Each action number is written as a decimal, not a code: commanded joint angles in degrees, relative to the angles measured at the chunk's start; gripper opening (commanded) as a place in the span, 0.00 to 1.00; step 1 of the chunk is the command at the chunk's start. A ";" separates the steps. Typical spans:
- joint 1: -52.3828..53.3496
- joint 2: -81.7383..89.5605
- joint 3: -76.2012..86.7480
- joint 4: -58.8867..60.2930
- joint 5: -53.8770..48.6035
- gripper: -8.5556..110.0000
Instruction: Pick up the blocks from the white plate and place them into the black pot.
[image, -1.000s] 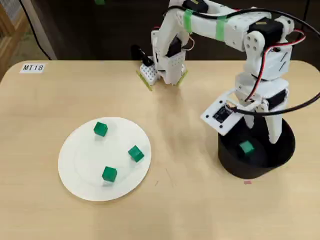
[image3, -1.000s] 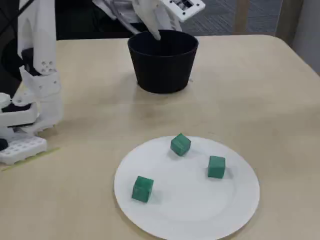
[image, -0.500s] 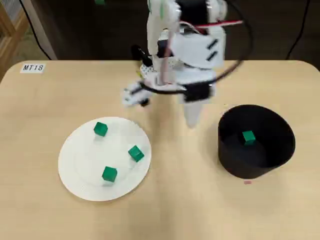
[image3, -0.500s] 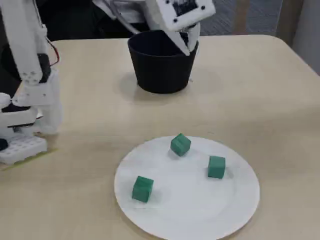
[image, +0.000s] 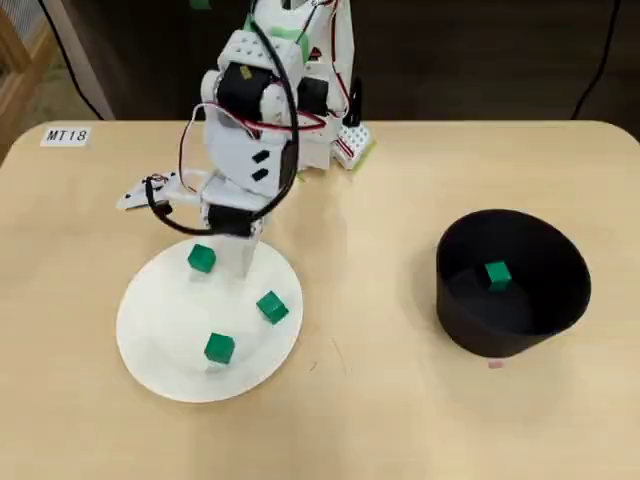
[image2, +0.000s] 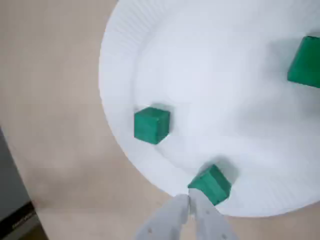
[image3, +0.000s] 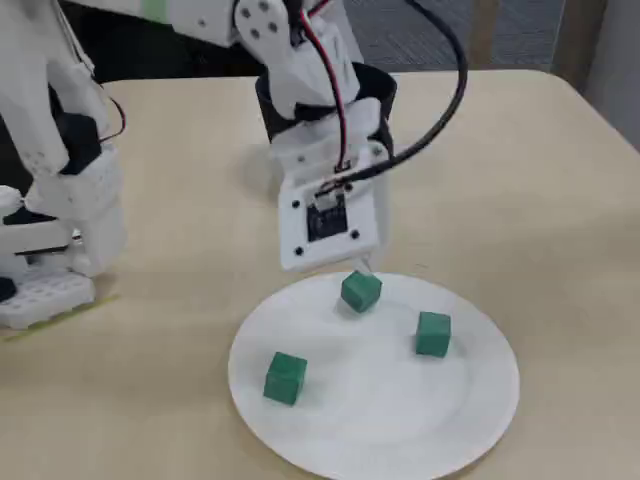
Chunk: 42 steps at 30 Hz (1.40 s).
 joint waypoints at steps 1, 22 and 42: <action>0.26 -1.32 -0.88 -3.96 0.79 0.05; 1.58 -14.06 -9.58 -6.06 5.10 0.34; 1.49 -36.39 -42.89 14.50 1.49 0.32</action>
